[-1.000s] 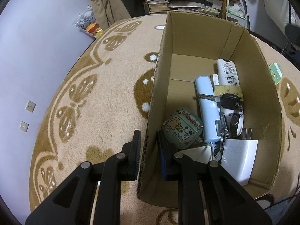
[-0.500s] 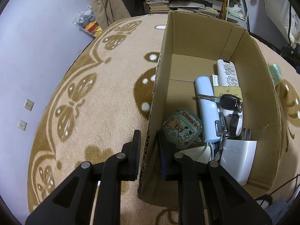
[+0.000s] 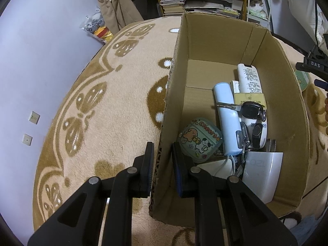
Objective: Organize rigid objects
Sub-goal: 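Move the right tool to the green Pochacco card and grasp it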
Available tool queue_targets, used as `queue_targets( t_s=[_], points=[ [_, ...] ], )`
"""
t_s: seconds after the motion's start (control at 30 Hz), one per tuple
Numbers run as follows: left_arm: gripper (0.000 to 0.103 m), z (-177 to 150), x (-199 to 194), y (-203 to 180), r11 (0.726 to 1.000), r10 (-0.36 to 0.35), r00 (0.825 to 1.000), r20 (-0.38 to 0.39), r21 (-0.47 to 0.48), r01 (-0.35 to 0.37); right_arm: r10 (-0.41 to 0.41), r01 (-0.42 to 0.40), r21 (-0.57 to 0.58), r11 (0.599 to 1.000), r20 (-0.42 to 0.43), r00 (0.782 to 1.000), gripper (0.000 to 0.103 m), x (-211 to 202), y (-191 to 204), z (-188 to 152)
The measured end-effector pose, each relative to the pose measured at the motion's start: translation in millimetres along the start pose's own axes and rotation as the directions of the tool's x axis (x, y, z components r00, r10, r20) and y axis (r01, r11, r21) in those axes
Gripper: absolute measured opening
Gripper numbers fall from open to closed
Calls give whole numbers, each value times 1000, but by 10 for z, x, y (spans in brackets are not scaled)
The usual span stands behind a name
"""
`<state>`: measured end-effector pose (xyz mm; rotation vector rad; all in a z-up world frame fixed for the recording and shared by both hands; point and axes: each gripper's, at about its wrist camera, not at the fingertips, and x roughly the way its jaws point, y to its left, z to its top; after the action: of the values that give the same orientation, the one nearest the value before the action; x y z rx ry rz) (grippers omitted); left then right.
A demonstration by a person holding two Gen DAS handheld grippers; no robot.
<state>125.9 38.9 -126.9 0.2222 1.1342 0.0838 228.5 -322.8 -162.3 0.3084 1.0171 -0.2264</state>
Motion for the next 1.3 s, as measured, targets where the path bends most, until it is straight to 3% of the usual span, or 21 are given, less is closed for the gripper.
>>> queue_targets(
  t_s=[0.13,0.4,0.6,0.8,0.87,1.0,1.3],
  points=[
    [18,-5,-2,-21,1000,12,1000,4,9,-12,32,-32,37,999,-12,999,99,110,-5,29],
    [18,-6,8,0,1000,-4,1000,1,1,4,-11,15,68,998,-55,998,99,374,22,8],
    [18,-1,36,13,1000,-13,1000,-5,-1,13,-109,110,25,994,-29,994,97,441,134,-54],
    [18,3,51,29,1000,-24,1000,-10,-8,24,-150,150,0,989,12,989,74,361,143,-84],
    [18,-1,60,29,1000,-20,1000,-10,-4,20,-150,151,-26,988,35,988,61,304,130,-96],
    [18,-2,68,28,1000,-22,1000,-11,-7,22,-142,151,-112,982,79,987,60,223,151,-160],
    [18,1,67,14,1000,-22,1000,-13,-7,22,-58,63,-65,996,84,995,60,-62,19,-138]
  ],
)
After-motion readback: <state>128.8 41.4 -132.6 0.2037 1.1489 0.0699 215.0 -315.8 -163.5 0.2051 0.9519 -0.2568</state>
